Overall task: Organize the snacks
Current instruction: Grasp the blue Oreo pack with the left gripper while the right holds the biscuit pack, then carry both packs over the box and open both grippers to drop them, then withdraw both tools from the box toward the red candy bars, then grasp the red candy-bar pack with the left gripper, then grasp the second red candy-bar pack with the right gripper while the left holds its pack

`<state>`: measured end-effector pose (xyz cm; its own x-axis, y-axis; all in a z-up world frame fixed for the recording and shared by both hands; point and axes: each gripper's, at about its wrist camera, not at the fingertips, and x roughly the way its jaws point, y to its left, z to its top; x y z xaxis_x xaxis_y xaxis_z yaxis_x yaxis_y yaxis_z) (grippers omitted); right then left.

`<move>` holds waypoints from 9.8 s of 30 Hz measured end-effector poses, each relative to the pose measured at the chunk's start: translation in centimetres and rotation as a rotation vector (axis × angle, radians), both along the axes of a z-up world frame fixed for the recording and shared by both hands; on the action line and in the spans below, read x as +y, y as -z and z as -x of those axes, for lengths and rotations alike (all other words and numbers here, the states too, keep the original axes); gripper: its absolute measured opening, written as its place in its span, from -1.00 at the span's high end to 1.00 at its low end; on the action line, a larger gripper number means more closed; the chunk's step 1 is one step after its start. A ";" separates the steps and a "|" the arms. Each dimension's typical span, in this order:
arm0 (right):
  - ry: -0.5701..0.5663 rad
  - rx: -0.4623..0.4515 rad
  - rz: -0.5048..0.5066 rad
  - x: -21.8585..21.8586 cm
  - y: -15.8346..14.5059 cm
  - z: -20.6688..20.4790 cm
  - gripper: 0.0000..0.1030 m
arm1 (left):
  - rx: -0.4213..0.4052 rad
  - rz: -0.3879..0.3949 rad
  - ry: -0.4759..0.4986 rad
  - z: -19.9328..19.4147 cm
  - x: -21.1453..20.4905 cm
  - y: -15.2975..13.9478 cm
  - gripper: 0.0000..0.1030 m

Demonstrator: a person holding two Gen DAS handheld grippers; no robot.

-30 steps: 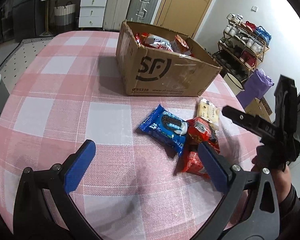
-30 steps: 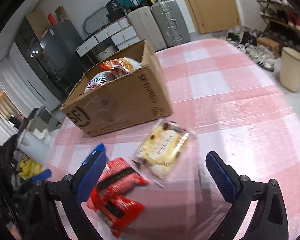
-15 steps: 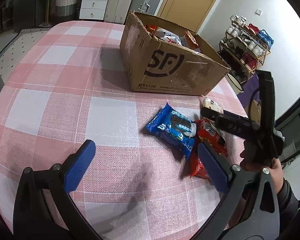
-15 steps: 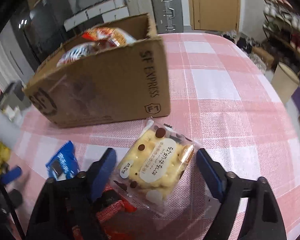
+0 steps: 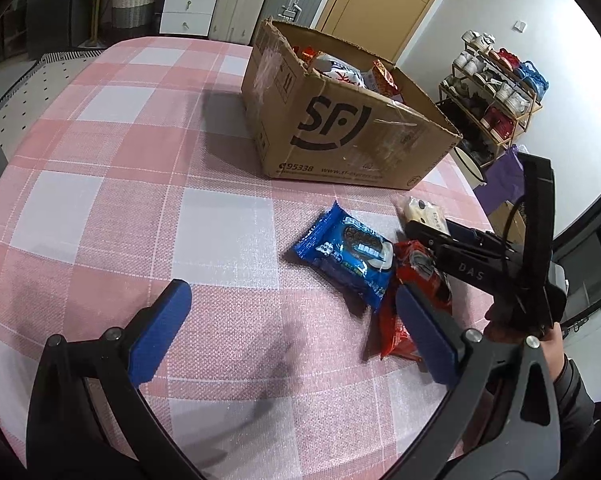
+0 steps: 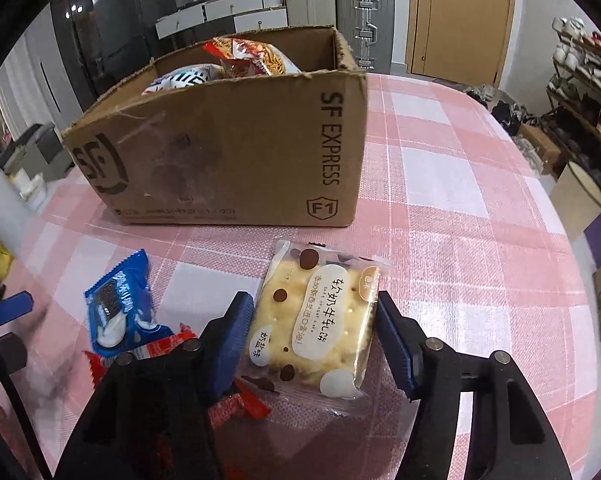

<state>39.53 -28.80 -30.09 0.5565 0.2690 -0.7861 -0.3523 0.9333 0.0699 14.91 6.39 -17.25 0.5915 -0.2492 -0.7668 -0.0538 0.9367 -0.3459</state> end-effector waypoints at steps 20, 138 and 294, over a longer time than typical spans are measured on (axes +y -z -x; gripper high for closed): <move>0.006 0.042 -0.391 -5.8 -1.9 2.6 -0.20 | 0.055 -0.015 -0.026 -1.1 -0.8 0.6 -0.97; -0.208 -0.165 -0.378 3.6 -18.8 -8.8 -0.22 | -0.058 -0.160 0.100 -23.0 -1.8 -14.1 -0.31; -0.068 0.061 -0.153 2.2 -0.6 9.7 -0.98 | 0.033 -0.031 0.144 5.8 0.3 -0.3 0.08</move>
<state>29.87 -26.60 -29.48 0.4860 0.4232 -0.7647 -0.4049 0.8844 0.2321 9.06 6.71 -16.97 0.5261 -0.3053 -0.7937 0.0711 0.9459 -0.3167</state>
